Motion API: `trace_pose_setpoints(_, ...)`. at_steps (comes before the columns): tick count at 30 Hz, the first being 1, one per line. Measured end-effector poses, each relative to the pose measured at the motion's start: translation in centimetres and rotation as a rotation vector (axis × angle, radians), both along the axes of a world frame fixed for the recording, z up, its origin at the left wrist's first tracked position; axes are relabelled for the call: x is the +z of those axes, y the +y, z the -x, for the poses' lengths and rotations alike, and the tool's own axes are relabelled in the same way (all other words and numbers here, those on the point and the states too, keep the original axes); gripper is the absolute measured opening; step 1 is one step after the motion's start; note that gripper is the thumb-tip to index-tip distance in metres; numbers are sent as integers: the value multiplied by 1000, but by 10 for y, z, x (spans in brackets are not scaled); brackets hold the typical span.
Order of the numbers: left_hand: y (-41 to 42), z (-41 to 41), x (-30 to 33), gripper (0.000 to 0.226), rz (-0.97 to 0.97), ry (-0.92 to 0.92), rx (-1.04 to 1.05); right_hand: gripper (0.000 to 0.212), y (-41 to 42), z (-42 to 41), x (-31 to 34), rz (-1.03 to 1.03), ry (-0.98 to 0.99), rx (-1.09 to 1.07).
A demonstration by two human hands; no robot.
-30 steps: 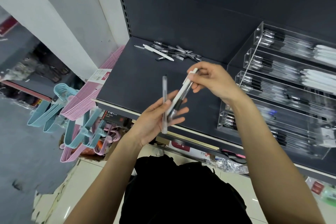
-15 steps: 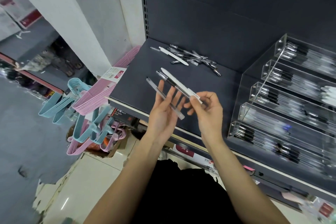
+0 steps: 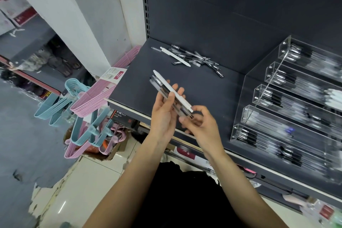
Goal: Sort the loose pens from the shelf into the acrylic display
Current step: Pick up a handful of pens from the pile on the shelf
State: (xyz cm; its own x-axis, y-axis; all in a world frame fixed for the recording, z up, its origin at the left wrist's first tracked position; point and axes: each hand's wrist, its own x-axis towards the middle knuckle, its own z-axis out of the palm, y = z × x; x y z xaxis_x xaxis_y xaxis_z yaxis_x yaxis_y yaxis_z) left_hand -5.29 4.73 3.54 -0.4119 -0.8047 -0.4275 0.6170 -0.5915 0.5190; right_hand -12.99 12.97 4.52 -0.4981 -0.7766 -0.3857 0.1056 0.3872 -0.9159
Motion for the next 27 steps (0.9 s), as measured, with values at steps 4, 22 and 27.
trace_pose_setpoints(4,-14,-12,-4,30,-4,12,194,13,12,20,6,34,-37,-44)
trace_pose_setpoints(22,-31,-42,-8,25,255,-413,86,21,0,57,33,119,343,200)
trace_pose_setpoints(27,-8,-19,-4,27,368,-408,-412,32,-42,70,46,51,378,361)
